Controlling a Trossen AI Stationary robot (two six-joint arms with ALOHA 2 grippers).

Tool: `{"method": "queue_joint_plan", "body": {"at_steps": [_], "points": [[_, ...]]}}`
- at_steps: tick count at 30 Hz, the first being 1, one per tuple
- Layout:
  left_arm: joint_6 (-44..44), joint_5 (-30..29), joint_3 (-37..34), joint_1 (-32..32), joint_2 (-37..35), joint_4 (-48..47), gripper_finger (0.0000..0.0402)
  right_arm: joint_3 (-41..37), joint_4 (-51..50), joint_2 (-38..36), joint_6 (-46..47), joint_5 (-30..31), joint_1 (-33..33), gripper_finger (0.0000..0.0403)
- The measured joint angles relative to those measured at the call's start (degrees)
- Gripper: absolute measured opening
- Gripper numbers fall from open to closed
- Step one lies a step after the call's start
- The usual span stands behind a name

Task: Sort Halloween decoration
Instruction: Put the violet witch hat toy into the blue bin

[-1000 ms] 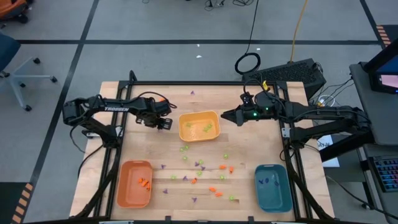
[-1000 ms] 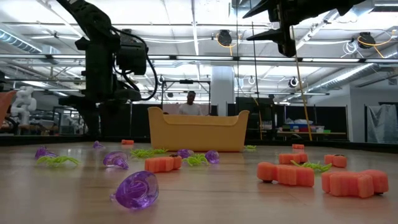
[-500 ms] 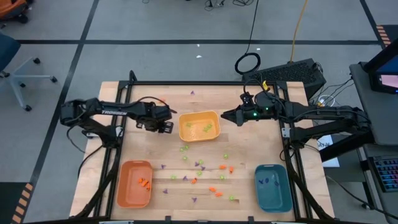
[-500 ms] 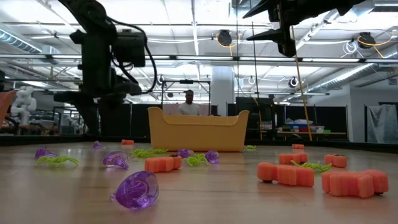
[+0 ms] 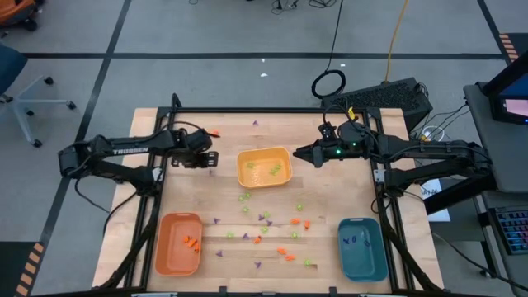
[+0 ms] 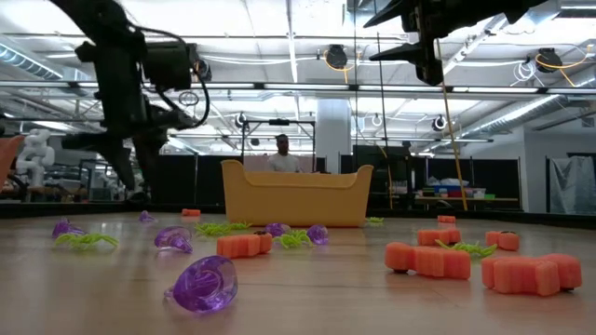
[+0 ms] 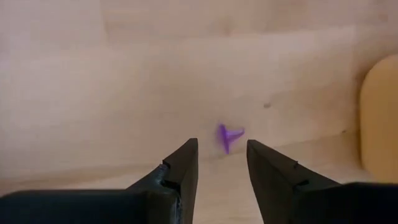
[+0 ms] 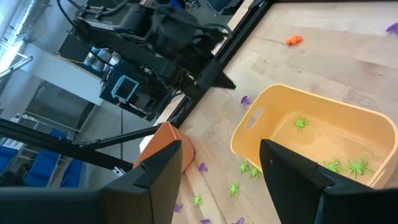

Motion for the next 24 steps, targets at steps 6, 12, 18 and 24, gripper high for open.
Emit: {"method": "queue_joint_plan", "body": {"at_steps": [6, 12, 18, 24], "points": [[-3.58, 1.84, -1.79, -1.67, -0.27, 4.49, 0.0132, 0.00, 0.00, 0.00, 0.63, 0.00, 0.00, 0.0201], [-5.80, 1.25, -4.45, -2.27, 0.28, 5.64, 0.0132, 0.00, -0.01, 0.00, 0.56, 0.00, 0.00, 0.0201], [-5.96, 2.00, -5.57, -3.04, 0.23, 7.61, 0.0132, 0.00, -0.01, 0.00, -0.34, 0.07, 0.00, 0.0201], [-5.96, 1.50, -5.57, -3.29, 1.60, 10.12, 0.0132, 0.00, -0.02, 0.00, -0.52, 0.17, 0.00, 0.0201]]}}
